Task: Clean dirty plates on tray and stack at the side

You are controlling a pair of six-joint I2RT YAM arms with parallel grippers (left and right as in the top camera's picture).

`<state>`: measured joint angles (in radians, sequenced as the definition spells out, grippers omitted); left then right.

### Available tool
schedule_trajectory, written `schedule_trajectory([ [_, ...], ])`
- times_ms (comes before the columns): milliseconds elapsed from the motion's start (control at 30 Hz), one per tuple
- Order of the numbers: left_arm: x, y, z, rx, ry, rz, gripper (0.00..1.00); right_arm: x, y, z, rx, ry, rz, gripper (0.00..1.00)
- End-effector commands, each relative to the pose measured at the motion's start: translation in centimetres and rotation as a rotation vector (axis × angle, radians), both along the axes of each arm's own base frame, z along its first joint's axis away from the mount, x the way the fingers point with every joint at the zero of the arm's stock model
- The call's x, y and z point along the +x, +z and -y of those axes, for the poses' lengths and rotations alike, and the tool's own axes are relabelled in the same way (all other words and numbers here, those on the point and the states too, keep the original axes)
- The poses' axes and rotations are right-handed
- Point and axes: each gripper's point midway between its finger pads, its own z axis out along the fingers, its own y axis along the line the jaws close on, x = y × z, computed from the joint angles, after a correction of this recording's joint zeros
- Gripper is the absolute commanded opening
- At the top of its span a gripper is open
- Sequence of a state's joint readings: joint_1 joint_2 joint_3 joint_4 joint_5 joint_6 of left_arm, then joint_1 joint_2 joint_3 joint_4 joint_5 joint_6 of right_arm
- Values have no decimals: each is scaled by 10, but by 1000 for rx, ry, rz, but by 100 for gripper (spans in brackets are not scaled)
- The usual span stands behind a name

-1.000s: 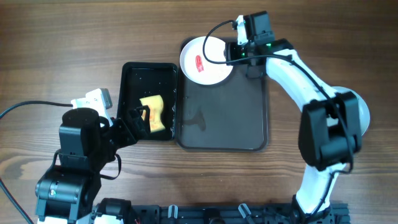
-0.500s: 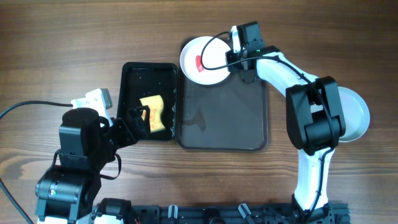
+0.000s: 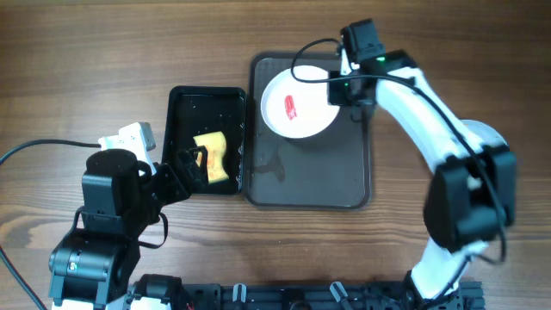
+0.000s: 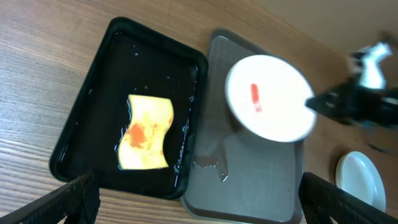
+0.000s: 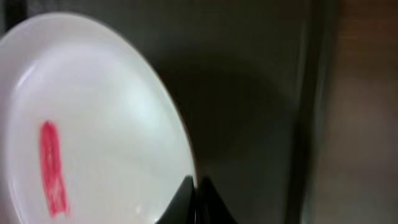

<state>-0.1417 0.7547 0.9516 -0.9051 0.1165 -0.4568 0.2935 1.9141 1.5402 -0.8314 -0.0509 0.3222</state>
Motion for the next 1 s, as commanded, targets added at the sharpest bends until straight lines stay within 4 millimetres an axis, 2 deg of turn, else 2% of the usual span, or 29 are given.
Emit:
schedule_trajectory([
  [0, 1, 5, -3, 0, 13, 14, 100, -31, 16, 10, 24, -171, -97, 4],
  [67, 1, 5, -3, 0, 13, 14, 100, -46, 5, 15, 10, -203, -159, 4],
  [133, 1, 6, -1, -5, 8, 15, 100, -63, -16, 20, -1, -256, -224, 4],
  [200, -2, 7, 9, -44, -39, 9, 100, -76, -35, 20, 11, -304, -271, 4],
  [333, -2, 7, 12, -56, -52, 9, 100, -95, -68, 1, 146, -342, -343, 4],
  [467, -1, 6, 14, -64, -64, 2, 100, -106, -89, 0, 172, -386, -364, 4],
  [567, 2, -1, 15, -60, -63, -32, 100, -117, -94, -3, 150, -331, -381, 5],
  [667, 10, -20, 10, -24, -42, -107, 100, -120, -86, -7, 115, -280, -349, 17],
  [733, 18, -38, 4, 25, -12, -175, 100, -119, -69, -11, 89, -237, -279, 27],
  [767, 30, -60, 3, 64, -1, -249, 99, -118, -42, -12, 63, -208, -185, 32],
  [833, 41, -80, 9, 77, -17, -309, 95, -118, -15, -14, 58, -164, -98, 36],
  [967, 62, -123, 21, 120, -41, -409, 84, -122, 29, -15, 94, -105, 24, 38],
])
